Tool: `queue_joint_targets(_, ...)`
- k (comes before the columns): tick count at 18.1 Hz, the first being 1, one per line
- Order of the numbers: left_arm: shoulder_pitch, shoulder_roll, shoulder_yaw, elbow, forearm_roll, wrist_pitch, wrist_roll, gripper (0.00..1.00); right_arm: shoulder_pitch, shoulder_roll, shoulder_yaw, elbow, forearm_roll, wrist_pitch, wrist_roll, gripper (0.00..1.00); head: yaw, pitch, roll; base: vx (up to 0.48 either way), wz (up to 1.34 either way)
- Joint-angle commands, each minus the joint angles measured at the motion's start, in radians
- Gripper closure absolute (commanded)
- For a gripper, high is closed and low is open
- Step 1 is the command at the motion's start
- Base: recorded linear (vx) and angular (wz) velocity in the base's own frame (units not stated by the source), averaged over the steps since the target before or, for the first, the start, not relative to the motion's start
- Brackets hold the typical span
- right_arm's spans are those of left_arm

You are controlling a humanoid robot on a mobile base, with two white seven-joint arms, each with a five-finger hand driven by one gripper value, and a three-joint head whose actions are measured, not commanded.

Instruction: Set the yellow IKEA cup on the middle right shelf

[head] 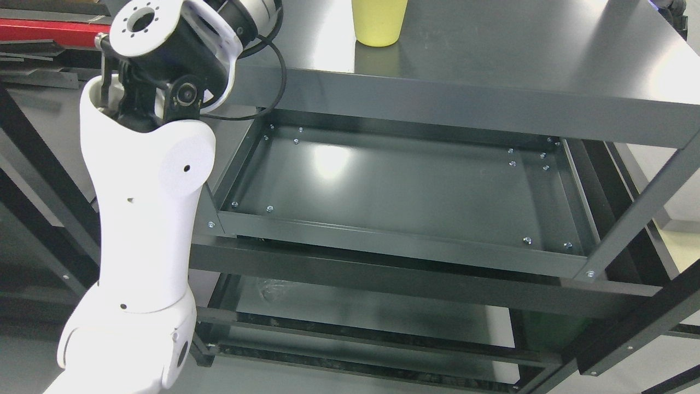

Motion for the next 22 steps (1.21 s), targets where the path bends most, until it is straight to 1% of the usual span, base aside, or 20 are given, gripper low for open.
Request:
queue_joint_targets(1,0.008,0.018,-0.032,-0.026,0.098,0.060,-0.146,0.01,0.014,-0.017,0.017,0.000,-0.025,0.001,0.001,0.01,0.0000,0.000,0.000,0.000,0.00)
queue_joint_targets(3,0.021,0.018,-0.082,-0.036,0.109,0.079,-0.230,0.01,0.014,-0.017,0.017,0.000,-0.025,0.001,0.001,0.00,0.0000,0.000,0.000,0.000,0.00)
queue_joint_targets(7,0.071,0.018,-0.219,-0.106,0.153,0.079,-0.452,0.01,0.014,-0.017,0.017,0.000,-0.025,0.001,0.001,0.01,0.0000,0.000,0.000,0.000,0.00)
queue_joint_targets(8,0.074,0.018,-0.237,-0.106,0.153,0.077,-0.482,0.01,0.014,-0.017,0.017,0.000,-0.025,0.001,0.001,0.01,0.0000,0.000,0.000,0.000,0.00)
queue_joint_targets(12,0.165,0.018,-0.290,-0.107,0.153,0.077,-0.517,0.01,0.014,-0.017,0.017,0.000,-0.025,0.001,0.001,0.01,0.0000,0.000,0.000,0.000,0.00)
queue_joint_targets(14,0.213,0.018,-0.329,-0.107,0.153,0.074,-0.557,0.01,0.014,-0.017,0.017,0.000,-0.025,0.001,0.001,0.01,0.0000,0.000,0.000,0.000,0.00)
queue_joint_targets(19,0.403,0.018,-0.420,-0.106,0.150,0.070,-0.569,0.01,0.014,-0.017,0.017,0.000,-0.025,0.001,0.001,0.01,0.0000,0.000,0.000,0.000,0.00)
queue_joint_targets(22,0.530,0.018,-0.420,-0.106,0.143,0.065,-0.566,0.01,0.014,-0.017,0.017,0.000,-0.025,0.001,0.001,0.01,0.0000,0.000,0.000,0.000,0.00)
